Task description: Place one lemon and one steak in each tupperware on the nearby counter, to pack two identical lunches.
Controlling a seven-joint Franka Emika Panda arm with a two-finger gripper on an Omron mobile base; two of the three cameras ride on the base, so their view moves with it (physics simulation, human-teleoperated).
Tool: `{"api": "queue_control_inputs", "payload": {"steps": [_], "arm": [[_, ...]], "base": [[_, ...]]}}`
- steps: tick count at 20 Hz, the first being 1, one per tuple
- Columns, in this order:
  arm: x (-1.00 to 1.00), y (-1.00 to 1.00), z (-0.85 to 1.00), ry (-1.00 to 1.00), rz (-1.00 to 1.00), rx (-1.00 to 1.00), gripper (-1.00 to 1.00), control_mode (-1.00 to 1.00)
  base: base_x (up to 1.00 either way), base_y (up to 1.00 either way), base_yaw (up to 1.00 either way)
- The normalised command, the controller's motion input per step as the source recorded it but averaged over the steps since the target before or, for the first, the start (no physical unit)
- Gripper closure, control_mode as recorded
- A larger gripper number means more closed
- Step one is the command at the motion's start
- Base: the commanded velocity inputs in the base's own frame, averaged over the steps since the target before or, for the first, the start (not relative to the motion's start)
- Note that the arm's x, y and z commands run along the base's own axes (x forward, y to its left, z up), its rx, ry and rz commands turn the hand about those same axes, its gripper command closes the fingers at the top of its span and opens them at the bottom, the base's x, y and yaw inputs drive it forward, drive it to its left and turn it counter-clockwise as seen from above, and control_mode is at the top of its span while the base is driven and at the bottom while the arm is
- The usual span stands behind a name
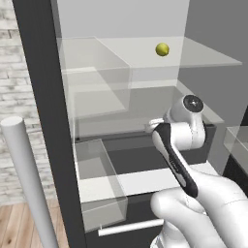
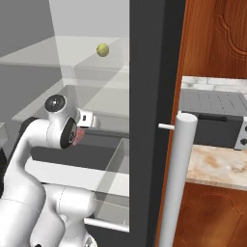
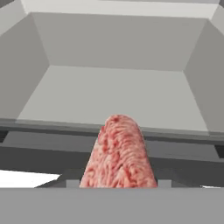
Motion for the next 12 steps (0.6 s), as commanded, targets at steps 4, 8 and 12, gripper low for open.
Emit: {"api": "queue_control_inputs", "payload": {"steps": [4,8,12], "arm": [[-1.00,0.00,0.64,0.21,0.00,0.00,1.00,-1.00],[-0.96,0.00,0.76,0.10,0.00,0.00,1.00,-1.00],[-0.71,0.00,0.72,0.05,0.00,0.00,1.00,-1.00]], "base": [[0.00,0.00,0.00],[0.00,0.00,0.00],[0.00,0.00,0.00]]}}
